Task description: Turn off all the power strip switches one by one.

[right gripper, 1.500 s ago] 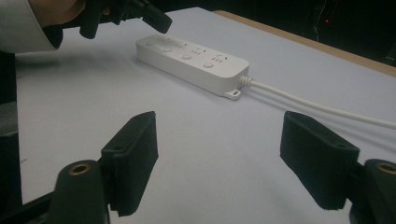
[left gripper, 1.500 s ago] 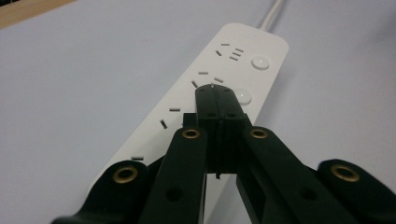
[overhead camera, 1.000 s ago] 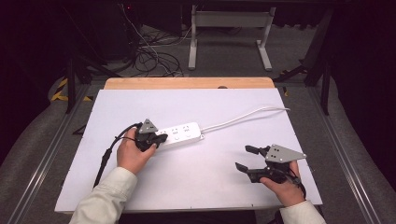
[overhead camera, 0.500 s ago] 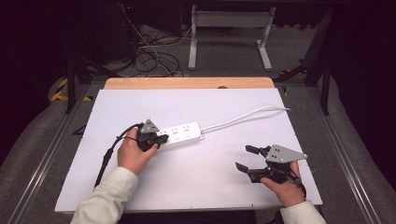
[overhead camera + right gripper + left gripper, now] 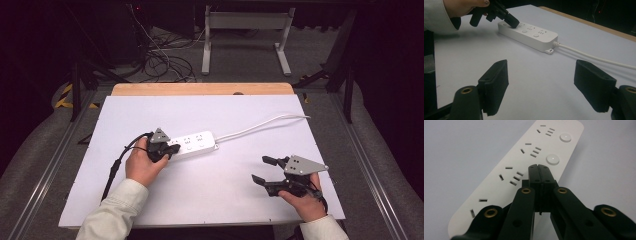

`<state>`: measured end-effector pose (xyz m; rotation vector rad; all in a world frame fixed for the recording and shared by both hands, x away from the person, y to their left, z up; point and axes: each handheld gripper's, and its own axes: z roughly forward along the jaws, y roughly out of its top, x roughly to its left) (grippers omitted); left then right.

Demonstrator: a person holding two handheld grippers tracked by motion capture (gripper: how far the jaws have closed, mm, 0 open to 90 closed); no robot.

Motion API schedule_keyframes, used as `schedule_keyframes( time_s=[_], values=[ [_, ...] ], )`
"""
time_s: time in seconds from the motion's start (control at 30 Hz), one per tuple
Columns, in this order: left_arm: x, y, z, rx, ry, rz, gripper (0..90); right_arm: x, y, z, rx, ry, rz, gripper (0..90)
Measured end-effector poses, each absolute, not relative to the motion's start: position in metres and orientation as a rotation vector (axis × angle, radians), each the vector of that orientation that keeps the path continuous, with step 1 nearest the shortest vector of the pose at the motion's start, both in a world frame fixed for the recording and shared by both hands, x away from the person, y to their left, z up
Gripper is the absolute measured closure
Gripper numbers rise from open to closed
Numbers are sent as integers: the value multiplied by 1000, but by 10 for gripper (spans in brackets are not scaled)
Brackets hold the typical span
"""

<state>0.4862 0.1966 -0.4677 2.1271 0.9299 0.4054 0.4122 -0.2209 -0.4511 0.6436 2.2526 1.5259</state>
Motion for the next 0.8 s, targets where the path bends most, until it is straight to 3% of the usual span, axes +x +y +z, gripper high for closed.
schedule_keyframes(
  time_s=[0.17,0.8],
  values=[
    [484,192,-467,2156,922,458,900,412,-220,-451,640,2256,1523,280],
    [483,189,-466,2172,956,454,900,411,-219,-451,638,2260,1527,279]
  ],
)
